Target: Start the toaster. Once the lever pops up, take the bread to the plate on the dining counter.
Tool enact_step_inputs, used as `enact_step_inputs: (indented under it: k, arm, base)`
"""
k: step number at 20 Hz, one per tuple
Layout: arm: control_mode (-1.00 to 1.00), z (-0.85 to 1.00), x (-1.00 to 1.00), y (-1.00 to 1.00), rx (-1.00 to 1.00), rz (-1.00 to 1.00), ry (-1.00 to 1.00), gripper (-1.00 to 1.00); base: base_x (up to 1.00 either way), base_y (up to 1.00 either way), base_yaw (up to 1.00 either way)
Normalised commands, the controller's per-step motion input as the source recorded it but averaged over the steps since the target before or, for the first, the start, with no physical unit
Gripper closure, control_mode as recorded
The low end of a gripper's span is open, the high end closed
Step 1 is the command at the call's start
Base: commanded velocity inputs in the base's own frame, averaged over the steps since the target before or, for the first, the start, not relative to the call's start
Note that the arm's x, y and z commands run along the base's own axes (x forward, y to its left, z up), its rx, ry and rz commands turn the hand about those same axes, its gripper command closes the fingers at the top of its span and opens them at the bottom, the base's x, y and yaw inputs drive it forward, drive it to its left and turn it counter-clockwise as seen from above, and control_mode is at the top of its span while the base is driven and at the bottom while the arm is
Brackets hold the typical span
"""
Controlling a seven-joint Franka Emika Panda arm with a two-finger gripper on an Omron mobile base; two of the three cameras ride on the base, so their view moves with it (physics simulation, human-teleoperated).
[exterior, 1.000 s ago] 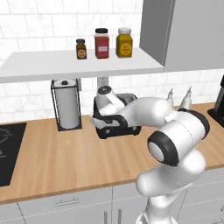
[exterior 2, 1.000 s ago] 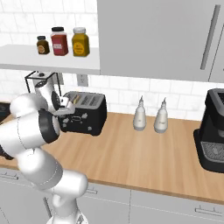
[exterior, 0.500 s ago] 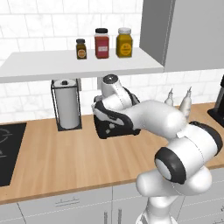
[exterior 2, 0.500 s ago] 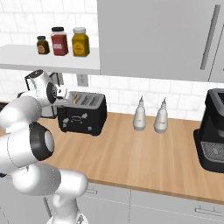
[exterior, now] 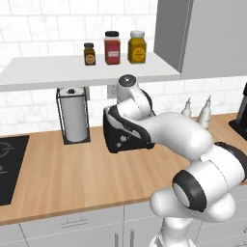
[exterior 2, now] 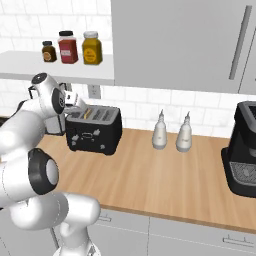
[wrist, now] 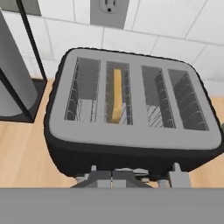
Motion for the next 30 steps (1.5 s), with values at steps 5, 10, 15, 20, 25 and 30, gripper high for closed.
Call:
enact_step_inputs:
  k: [5,10,15,20,25,30]
  arm:
    - [-1.00,0.00,0.07,-0.05,0.00,0.00,-0.11,1.00]
    - [-1.00,0.00,0.16,-0.20,0.00,0.00,-0.07,1.00]
    - [-1.00,0.00,0.21,-0.13,0.00,0.00,-0.05,1.00]
    - [-1.00,-0.05,0.25,-0.01,0.00,0.00,-0.01,1.00]
    - [-1.00,-0.12,0.28,0.00,0.00,0.00,0.00,1.00]
    - [-1.00,-0.09,0.25,0.00,0.00,0.00,0.00,1.00]
  base:
    - [0.00,0.00,0.00]
    - [0.00,0.00,0.00]
    - [0.00,0.00,0.00]
    - [0.00,0.00,0.00]
    - [0.00,0.00,0.00]
    - [0.00,0.00,0.00]
